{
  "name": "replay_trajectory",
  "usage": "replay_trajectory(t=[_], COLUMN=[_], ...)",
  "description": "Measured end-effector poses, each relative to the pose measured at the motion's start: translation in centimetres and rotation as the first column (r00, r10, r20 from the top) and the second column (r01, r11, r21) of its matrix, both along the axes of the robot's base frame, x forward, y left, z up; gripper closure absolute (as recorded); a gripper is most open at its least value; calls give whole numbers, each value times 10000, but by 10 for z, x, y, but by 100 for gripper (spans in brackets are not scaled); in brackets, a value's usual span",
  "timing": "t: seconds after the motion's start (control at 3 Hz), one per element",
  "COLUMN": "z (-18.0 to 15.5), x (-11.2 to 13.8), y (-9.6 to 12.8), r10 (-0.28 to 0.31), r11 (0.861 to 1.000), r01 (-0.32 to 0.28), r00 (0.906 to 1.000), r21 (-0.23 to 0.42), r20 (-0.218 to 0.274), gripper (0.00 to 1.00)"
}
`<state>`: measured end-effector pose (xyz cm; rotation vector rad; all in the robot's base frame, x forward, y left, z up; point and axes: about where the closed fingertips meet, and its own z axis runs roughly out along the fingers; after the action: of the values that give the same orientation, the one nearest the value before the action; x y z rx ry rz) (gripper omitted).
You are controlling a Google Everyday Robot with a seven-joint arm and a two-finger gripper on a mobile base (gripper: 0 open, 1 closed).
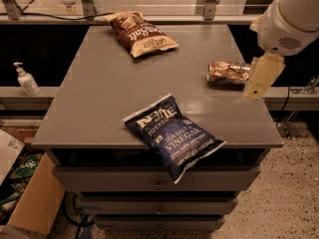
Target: Place orange can upright
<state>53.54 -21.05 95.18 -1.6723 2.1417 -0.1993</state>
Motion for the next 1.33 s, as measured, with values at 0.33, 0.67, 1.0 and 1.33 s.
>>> replay_trajectory(t=[0.33, 0.67, 1.0, 1.33], z=[-17, -43, -70, -97], x=[42, 78, 109, 130], y=[1, -1, 1, 6], r10=[-49, -244, -314, -343], r11=[9999, 9997, 9995, 9989], r01=[51, 244, 313, 321], r00=[9997, 9997, 9991, 9969], r21=[-87, 23, -35, -330], r20=[243, 74, -285, -710], gripper=[0, 0, 0, 0])
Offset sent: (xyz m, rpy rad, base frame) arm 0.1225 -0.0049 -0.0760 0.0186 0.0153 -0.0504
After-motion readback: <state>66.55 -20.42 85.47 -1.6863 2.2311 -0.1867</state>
